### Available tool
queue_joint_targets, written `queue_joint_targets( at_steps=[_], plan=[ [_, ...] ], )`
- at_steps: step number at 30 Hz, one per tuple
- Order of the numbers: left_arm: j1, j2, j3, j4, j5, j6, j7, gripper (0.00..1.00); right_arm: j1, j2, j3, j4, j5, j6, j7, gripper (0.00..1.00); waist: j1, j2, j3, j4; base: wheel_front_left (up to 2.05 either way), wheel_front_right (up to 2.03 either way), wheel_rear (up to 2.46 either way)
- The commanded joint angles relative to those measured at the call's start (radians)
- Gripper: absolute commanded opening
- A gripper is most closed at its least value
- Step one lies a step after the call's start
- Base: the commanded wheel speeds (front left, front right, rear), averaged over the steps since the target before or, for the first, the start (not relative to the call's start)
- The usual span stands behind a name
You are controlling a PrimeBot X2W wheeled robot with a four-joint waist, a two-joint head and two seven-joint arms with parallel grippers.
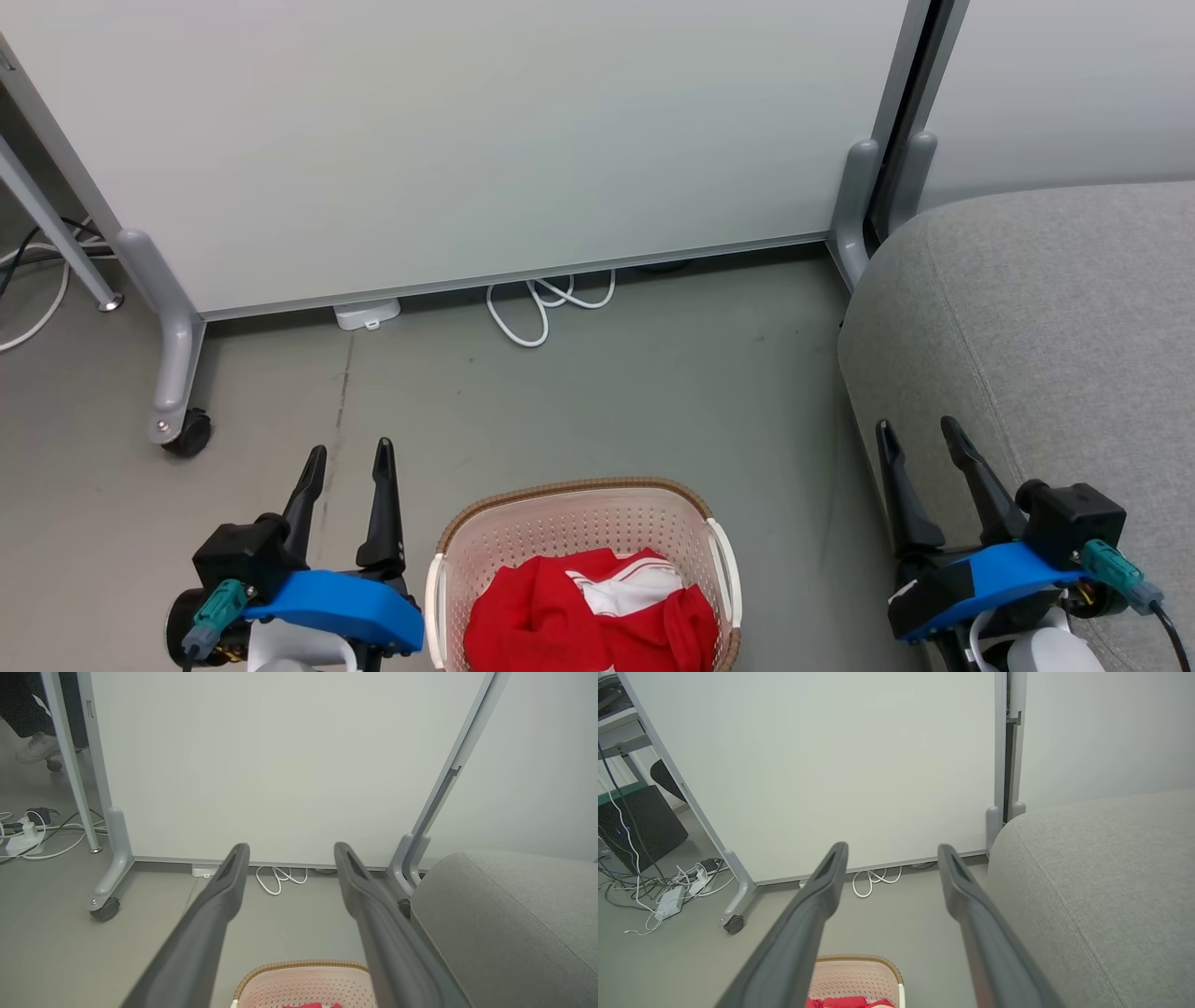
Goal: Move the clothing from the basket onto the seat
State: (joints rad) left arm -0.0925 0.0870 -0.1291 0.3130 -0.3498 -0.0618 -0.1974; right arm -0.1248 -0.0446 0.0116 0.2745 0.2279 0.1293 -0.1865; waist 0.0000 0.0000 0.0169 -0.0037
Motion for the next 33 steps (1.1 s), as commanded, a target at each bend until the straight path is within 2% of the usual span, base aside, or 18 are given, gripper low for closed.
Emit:
queue_joint_targets(
  at_steps=[1, 33],
  plan=[
    [-0.021, -0.001, 0.001, 0.0, 0.018, -0.001, -0.01, 1.0, -0.018, -0.007, 0.001, -0.002, -0.024, 0.002, -0.009, 1.0, 0.0, 0.0, -0.001, 0.0, 0.0, 0.0, 0.0],
    [-0.006, -0.026, -0.001, 0.04, 0.192, -0.007, -0.07, 1.0, -0.015, -0.008, 0.014, 0.001, -0.264, 0.002, -0.056, 1.0, 0.0, 0.0, -0.013, -0.014, 0.0, 0.0, 0.0]
  ],
)
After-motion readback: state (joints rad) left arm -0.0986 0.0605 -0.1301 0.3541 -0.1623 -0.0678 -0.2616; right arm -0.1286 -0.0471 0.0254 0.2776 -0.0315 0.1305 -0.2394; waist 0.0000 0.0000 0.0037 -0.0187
